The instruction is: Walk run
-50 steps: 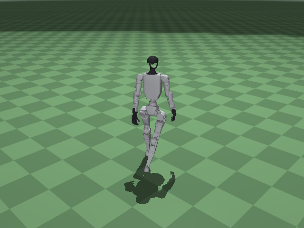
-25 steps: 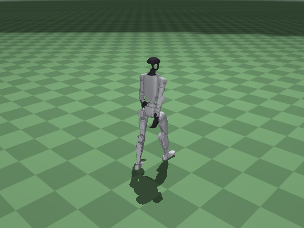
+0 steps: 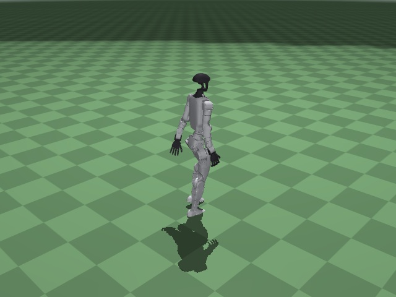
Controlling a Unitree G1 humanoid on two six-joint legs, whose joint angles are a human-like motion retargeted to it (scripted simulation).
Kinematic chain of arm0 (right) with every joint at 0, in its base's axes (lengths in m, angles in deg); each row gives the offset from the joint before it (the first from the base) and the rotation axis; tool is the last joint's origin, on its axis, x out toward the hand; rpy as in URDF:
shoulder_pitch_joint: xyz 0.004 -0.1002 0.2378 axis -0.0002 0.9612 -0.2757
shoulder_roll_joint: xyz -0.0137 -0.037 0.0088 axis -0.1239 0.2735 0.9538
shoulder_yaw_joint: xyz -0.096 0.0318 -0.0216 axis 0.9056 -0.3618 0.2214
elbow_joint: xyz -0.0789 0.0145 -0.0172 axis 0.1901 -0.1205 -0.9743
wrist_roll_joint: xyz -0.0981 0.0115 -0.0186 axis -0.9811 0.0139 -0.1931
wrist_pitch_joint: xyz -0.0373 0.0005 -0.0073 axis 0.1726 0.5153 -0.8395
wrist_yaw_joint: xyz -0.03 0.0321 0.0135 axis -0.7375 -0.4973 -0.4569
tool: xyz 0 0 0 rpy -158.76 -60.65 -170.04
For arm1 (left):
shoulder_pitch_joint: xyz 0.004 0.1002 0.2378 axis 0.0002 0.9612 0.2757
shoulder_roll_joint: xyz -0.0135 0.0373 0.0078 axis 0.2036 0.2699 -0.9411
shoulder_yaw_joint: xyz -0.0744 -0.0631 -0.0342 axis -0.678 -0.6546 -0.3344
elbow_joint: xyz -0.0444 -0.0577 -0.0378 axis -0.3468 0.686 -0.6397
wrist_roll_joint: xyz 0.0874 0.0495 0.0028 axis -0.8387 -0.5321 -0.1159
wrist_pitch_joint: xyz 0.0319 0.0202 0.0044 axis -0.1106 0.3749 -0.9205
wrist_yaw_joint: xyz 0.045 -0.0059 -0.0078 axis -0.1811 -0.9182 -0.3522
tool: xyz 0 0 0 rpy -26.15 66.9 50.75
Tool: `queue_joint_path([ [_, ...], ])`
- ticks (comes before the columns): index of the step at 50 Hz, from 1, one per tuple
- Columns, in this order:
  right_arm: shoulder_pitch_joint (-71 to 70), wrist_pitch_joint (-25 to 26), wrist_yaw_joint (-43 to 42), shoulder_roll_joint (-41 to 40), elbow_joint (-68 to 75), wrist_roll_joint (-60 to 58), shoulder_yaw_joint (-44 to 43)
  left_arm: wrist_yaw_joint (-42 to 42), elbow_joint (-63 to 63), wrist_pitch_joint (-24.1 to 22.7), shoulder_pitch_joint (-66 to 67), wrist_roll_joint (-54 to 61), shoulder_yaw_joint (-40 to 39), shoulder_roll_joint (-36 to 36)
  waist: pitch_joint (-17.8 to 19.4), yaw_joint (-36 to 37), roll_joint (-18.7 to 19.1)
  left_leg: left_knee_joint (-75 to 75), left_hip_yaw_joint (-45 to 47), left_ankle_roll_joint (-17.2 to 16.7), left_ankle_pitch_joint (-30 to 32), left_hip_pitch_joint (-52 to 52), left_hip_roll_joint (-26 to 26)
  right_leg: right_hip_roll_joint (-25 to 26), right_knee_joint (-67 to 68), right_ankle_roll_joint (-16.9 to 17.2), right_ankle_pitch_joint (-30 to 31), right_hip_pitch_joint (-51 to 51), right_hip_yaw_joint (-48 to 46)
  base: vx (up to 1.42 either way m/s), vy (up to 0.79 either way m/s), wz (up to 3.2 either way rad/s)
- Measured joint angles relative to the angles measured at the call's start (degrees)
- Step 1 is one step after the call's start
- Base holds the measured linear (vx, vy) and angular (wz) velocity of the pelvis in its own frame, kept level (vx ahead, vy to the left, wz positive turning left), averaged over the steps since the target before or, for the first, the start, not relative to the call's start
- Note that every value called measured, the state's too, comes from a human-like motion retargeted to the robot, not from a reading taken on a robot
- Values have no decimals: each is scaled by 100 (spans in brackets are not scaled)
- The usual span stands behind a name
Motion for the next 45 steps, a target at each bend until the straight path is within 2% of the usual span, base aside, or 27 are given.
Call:
queue_joint_path([
  [5, -236, -42, -99, 172, -181, -70, 95, 97, 0, 235, 326, -212, -91, -59, 14, 370, 147, -2210, -991, 69, -122, -318, -300, 428, 100, 0, -136, 449, 743, 67, -6, -183],
  [7, -205, -63, -66, 172, -173, 36, 96, 142, 0, 312, 328, -253, -93, 29, 66, 475, 147, -2771, -1828, -374, -124, -333, -599, 508, 201, 0, -164, 677, 893, 71, -3, -132],
  [8, -170, -65, -63, 158, -145, 103, 90, 150, 0, 346, 301, -252, -91, 98, 136, 561, 188, -2916, -1772, -926, -107, -274, -540, 605, 263, 0, -150, 839, 938, 81, -5, -129],
  [9, -113, -63, -77, 143, -90, 168, 78, 135, 0, 376, 266, -229, -84, 166, 179, 637, 199, -2940, -1722, -1198, -38, -203, -516, 660, 322, 0, -96, 983, 935, 98, -9, -121],
  [10, -44, -58, -100, 127, -23, 233, 63, 109, 0, 402, 226, -193, -75, 232, 208, 709, 196, -2904, -1677, -1329, 57, -125, -510, 694, 380, 0, -21, 1118, 907, 99, -17, -87],
  [12, 105, -40, -148, 81, 228, 297, -16, 21, 0, 453, 86, -28, -71, 386, 139, 733, 138, -2648, -1870, -1044, 301, 61, -579, 749, 506, 0, 301, 1249, 684, 86, -27, -55],
  [14, 270, 67, -176, 44, 558, 225, -73, -86, -12, 488, -31, 199, -168, 492, 17, 758, -65, -2328, -1754, -488, 162, 94, -643, 700, 782, 98, 934, 1278, 398, 96, -38, -73],
  [15, 316, 157, -201, 17, 763, 153, -79, -120, -31, 502, -103, 341, -267, 544, -33, 757, -195, -2082, -1767, -256, -32, 48, -700, 652, 1003, 245, 1362, 1233, 244, 96, -36, -89],
  [16, 318, 254, -254, 19, 944, 132, 18, -118, -60, 474, -178, 501, -361, 576, -39, 668, -210, -1870, -1725, -216, -184, 21, -658, 675, 1317, 614, 1709, 1123, 209, 84, -32, -100],
  [17, 313, 338, -312, 38, 1143, 131, 152, -109, -104, 423, -260, 665, -432, 610, -45, 605, -217, -1689, -1672, -164, -342, 26, -605, 708, 1707, 1083, 2017, 980, 175, 64, -28, -140],
  [18, 291, 397, -384, 90, 1381, 171, 355, -88, -179, 330, -355, 841, -456, 650, -55, 597, -209, -1570, -1596, -87, -511, 94, -530, 761, 2249, 1755, 2248, 772, 143, 60, -30, -194],
  [20, 214, 384, -447, 158, 1689, 38, 557, -93, -336, 229, -509, 1089, -348, 711, -178, 637, -108, -1623, -898, -28, -712, 318, -63, 677, 3033, 2622, 2373, 297, -414, 55, -30, -233],
  [22, 239, 377, -388, 95, 1582, -351, 569, -199, -430, 217, -705, 1213, -27, 819, -299, 557, 73, -1730, -543, -57, -856, 579, 247, 418, 3544, 2128, 2071, -203, -1131, 37, -21, -206],
  [23, 289, 366, -376, 49, 1450, -534, 570, -270, -453, 227, -828, 1170, 134, 885, -308, 502, 159, -1789, -398, -70, -875, 712, 344, 315, 3766, 1785, 1673, -443, -1393, 33, -17, -170],
  [24, 343, 330, -414, 16, 1320, -645, 591, -331, -480, 247, -963, 1073, 290, 950, -296, 426, 242, -1867, -248, -78, -871, 857, 411, 268, 3873, 1606, 1387, -648, -1537, 33, -15, -144],
  [27, 478, 188, -731, -19, 1028, -709, 700, -384, -597, 256, -1366, 693, 701, 1154, -247, 86, 450, -2142, 215, -151, -842, 1315, 522, 94, 3784, 1465, 829, -1170, -1776, 35, -15, -100],
  [30, 556, 140, -1040, 19, 955, -662, 664, -367, -699, 160, -1715, 559, 955, 1382, -225, -286, 567, -2378, 653, -268, -906, 1797, 475, -224, 3153, 1400, 295, -1549, -1943, 37, -15, -106],
  [32, 537, 212, -1084, 37, 1043, -524, 529, -483, -688, 216, -2002, 640, 883, 1499, -206, -461, 590, -2505, 1005, -337, -1025, 2128, 408, -538, 2540, 1120, 45, -1692, -2320, 23, -5, -128],
  [34, 497, 314, -996, 37, 1181, -268, 392, -603, -685, 298, -2283, 789, 685, 1584, -193, -601, 583, -2587, 1252, -411, -1152, 2424, 300, -917, 1843, 1012, -128, -1709, -2982, 31, -14, -135],
  [36, 464, 420, -838, 25, 1351, 35, 269, -666, -739, 319, -2502, 1011, 478, 1616, -202, -636, 526, -2656, 1557, -545, -1245, 2746, 185, -1022, 1088, 1013, -282, -1664, -3563, 43, -22, -171],
  [37, 452, 470, -760, 16, 1441, 185, 207, -669, -790, 294, -2585, 1144, 395, 1613, -229, -577, 493, -2687, 1759, -636, -1268, 2902, 144, -988, 734, 862, -254, -1637, -3856, 41, -20, -231],
  [38, 442, 512, -695, 4, 1532, 325, 141, -645, -863, 240, -2649, 1296, 338, 1598, -283, -444, 480, -2710, 1992, -752, -1261, 3032, 149, -891, 452, 398, -20, -1635, -4150, 54, -16, -238],
  [40, 489, 560, -647, 2, 1708, 549, 25, -555, -1020, 78, -2700, 1594, 286, 1504, -357, -291, 489, -2720, 2242, -938, -1243, 3376, 34, -867, 236, 0, 190, -1302, -5046, 77, -8, -192],
  [42, 534, 629, -606, -31, 1895, 711, -94, -394, -1207, -115, -2680, 1867, 280, 1320, -330, -476, 605, -2479, 2144, -1168, -836, 3510, 120, -777, 510, 0, -461, -1174, -4518, 50, -13, -43],
  [43, 548, 711, -552, -54, 1970, 776, -199, -297, -1315, -202, -2652, 1969, 296, 1160, -270, -728, 724, -2255, 1948, -1304, -430, 3483, 295, -729, 641, 0, -524, -1301, -3933, 41, -33, 42],
  [45, 606, 876, -436, -66, 2057, 876, -362, -154, -1448, -394, -2545, 2091, 290, 801, -250, -1005, 790, -1557, 1847, -1478, 535, 3419, 559, -816, 721, 0, -703, -1130, -3625, 65, -45, 16],
])
